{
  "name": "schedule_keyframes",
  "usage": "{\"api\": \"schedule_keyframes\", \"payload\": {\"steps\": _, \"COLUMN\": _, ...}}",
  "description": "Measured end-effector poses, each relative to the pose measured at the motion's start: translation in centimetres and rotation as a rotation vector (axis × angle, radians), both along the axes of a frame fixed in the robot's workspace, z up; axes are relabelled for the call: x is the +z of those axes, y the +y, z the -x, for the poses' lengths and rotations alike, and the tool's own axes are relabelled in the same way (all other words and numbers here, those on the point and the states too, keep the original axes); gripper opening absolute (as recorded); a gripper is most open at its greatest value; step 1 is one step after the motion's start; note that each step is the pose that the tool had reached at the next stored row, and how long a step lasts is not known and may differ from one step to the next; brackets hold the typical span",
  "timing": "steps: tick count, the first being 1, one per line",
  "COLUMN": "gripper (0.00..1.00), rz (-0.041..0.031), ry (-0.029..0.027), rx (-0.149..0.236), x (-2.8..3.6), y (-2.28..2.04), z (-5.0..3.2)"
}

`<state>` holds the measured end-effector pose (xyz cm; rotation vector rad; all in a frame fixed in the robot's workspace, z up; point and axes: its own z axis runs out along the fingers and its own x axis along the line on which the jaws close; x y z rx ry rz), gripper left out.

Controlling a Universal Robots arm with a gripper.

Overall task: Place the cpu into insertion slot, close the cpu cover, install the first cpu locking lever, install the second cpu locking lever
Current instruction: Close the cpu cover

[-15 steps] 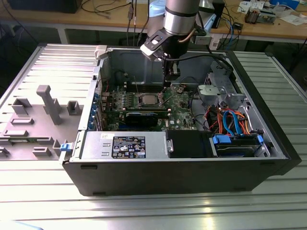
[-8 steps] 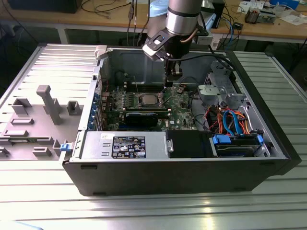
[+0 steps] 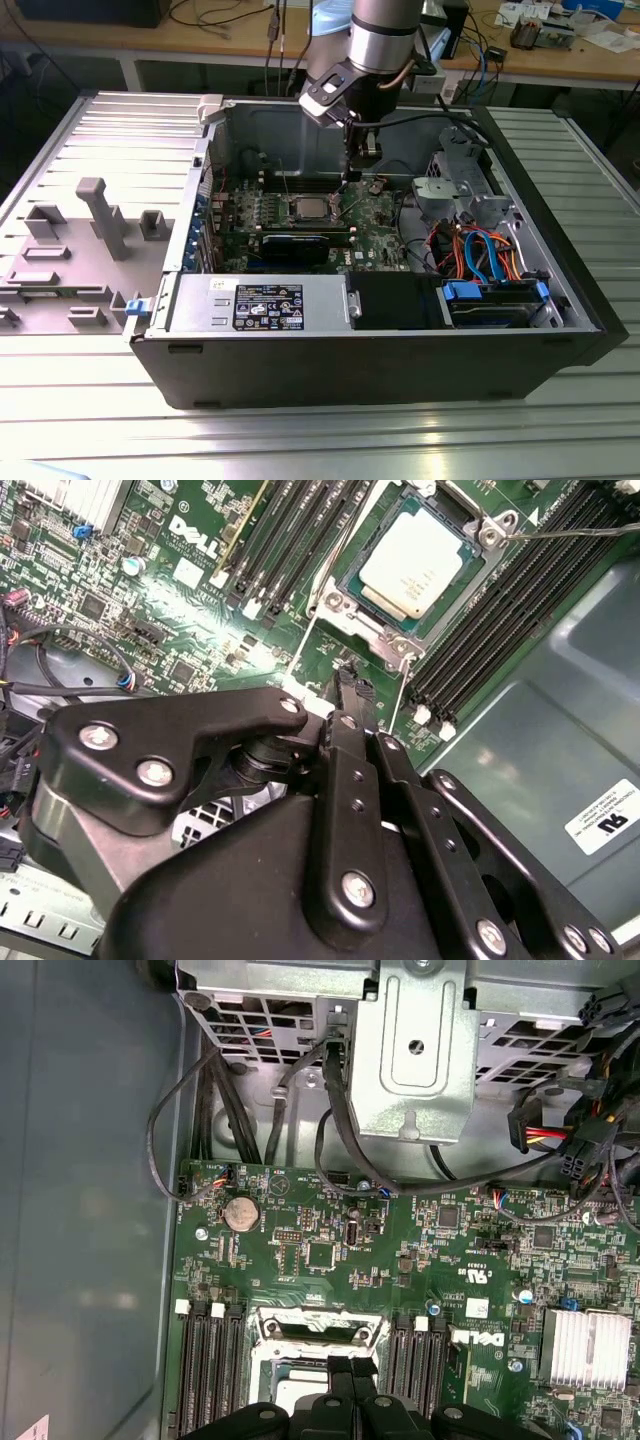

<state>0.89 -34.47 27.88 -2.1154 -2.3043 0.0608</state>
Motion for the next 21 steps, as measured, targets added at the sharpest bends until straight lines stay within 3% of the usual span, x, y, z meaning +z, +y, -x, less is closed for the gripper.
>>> {"api": "schedule_keyframes", "payload": {"steps": 21, "gripper": 0.11, "rz": -0.0001, "ry": 0.0, "rx": 0.0, "x": 0.0, "y": 0.0, "z": -0.78}}
